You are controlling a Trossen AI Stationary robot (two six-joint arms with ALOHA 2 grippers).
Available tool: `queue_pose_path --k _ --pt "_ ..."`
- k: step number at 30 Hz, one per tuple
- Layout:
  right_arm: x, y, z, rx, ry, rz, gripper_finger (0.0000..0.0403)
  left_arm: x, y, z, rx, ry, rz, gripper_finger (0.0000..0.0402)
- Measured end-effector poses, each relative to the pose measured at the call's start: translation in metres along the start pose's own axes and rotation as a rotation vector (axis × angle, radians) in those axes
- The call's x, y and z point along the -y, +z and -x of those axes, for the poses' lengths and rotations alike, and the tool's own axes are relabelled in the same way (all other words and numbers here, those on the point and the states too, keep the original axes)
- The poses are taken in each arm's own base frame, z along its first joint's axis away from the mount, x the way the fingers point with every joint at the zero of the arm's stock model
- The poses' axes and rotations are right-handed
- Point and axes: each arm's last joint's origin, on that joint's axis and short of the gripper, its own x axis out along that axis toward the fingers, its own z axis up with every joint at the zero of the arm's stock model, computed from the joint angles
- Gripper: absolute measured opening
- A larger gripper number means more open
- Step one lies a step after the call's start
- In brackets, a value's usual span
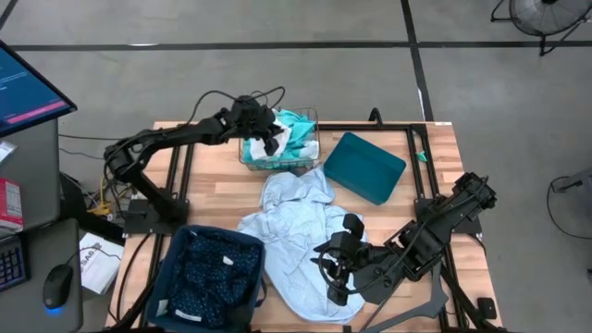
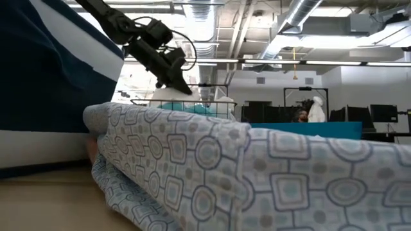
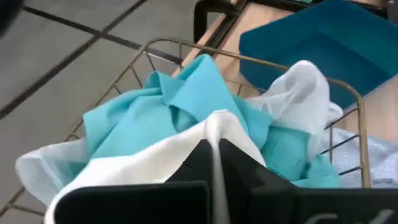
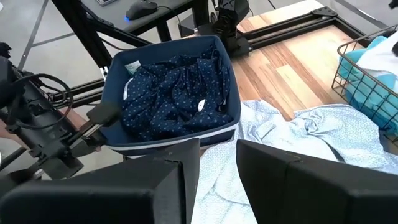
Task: Pick & Place Cloths
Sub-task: Put the white shorts into the gold basket
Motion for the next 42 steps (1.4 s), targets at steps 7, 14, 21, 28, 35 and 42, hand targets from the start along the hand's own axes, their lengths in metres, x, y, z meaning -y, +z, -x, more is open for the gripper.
queue_pose_path --k 7,14,21,28,35,42 --pt "0.0 0.0 0.0 0.0 0.0 -0.008 0.0102 0.001 0.001 -0.001 0.007 0.025 0.009 0.0" --pt "0.002 0.001 -0.001 0.003 -0.007 -0.018 0.0102 0.01 0.019 0.028 0.025 0.178 0.149 0.0" --pt "0.009 0.008 -0.009 0.009 -0.035 -0.044 0.0102 0.015 0.025 0.039 0.073 0.268 0.597 0.0" --pt "0.013 0.011 -0.012 0.013 -0.045 -0.047 0.0102 0.028 -0.001 -0.005 -0.053 0.292 0.71 0.0" --pt "0.009 0.008 -0.009 0.01 -0.031 -0.039 0.0102 0.037 0.0 -0.02 -0.019 0.397 0.719 0.0" --pt "0.007 0.007 -0.007 0.011 -0.023 -0.043 0.0102 0.048 -0.001 -0.023 -0.023 0.356 0.83 0.0"
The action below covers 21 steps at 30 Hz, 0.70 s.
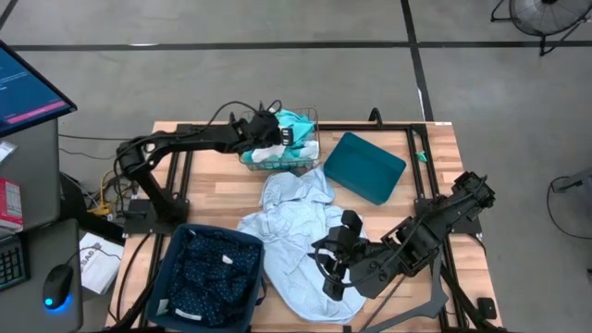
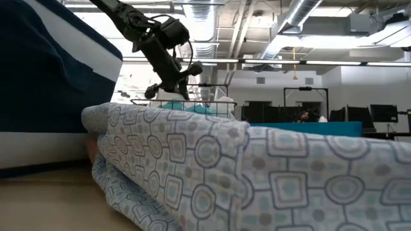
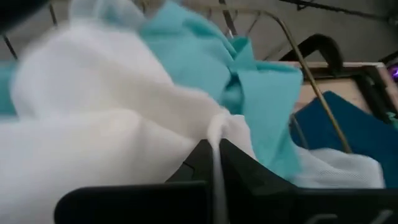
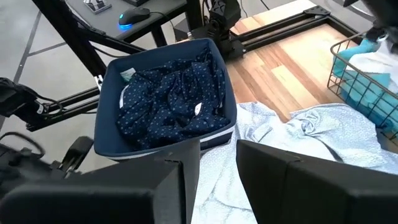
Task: Pick & Place Cloths
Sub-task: Put the white shorts into the gold basket
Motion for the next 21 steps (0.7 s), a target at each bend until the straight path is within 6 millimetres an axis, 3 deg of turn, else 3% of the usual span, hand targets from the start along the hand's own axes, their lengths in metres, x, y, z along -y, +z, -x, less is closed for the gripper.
queue_pose_path --k 7,21 --pt "0.0 0.0 0.0 -0.003 -0.004 0.015 0.0102 0.021 -0.016 0.011 0.044 -0.014 0.138 0.0" --pt "-0.008 -0.008 0.009 -0.012 0.026 0.026 0.0102 0.014 -0.046 -0.032 -0.003 0.065 0.245 0.0"
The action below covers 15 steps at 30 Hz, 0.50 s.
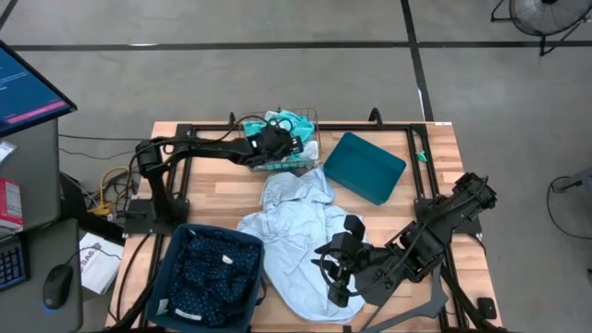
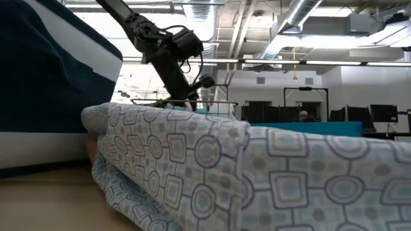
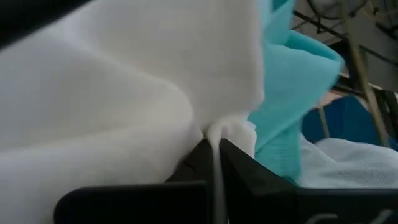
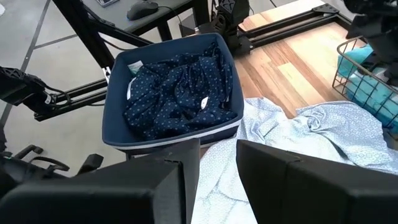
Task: Pick & Place Cloths
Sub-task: Put the white shorts into the gold basket
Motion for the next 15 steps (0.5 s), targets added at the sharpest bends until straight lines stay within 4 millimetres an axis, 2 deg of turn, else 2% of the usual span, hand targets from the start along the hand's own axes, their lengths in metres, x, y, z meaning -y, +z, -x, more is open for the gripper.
queue_pose_path --k 7,15 --pt "-0.001 -0.001 0.002 0.0 0.0 0.006 0.0102 -0.008 -0.007 -0.017 -0.054 0.029 0.006 0.0" --pt "0.0 -0.002 0.001 0.008 -0.02 0.012 0.0102 -0.011 -0.003 -0.022 -0.079 0.026 -0.005 0.0001"
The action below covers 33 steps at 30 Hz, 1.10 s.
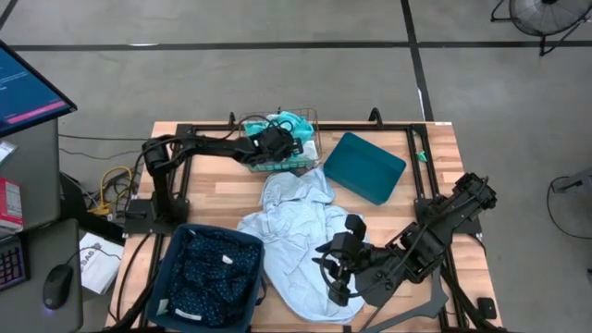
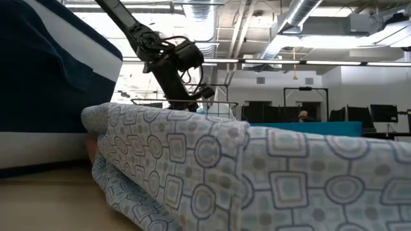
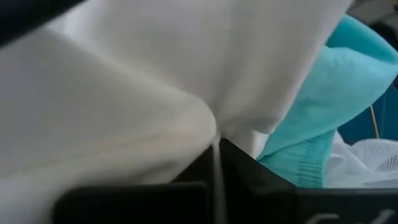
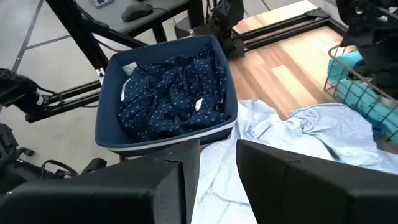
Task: Pick & Place Cloths
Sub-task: Put the white shorts into the gold basket, then put the light blue polo shirt into the blue bin
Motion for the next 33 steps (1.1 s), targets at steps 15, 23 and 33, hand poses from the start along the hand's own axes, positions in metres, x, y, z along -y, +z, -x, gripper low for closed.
queue_pose_path --k 15,23,33 --pt "-0.001 0.0 0.001 0.005 0.005 -0.003 0.0102 0.016 0.011 0.026 0.01 -0.147 -0.139 0.0155" --pt "-0.003 0.001 0.002 0.016 0.019 -0.014 0.0102 0.029 0.035 0.072 0.107 -0.256 -0.13 0.0249" --pt "-0.004 0.002 0.001 0.023 0.024 -0.016 0.0102 0.049 0.038 0.163 0.223 -0.534 -0.591 0.0249"
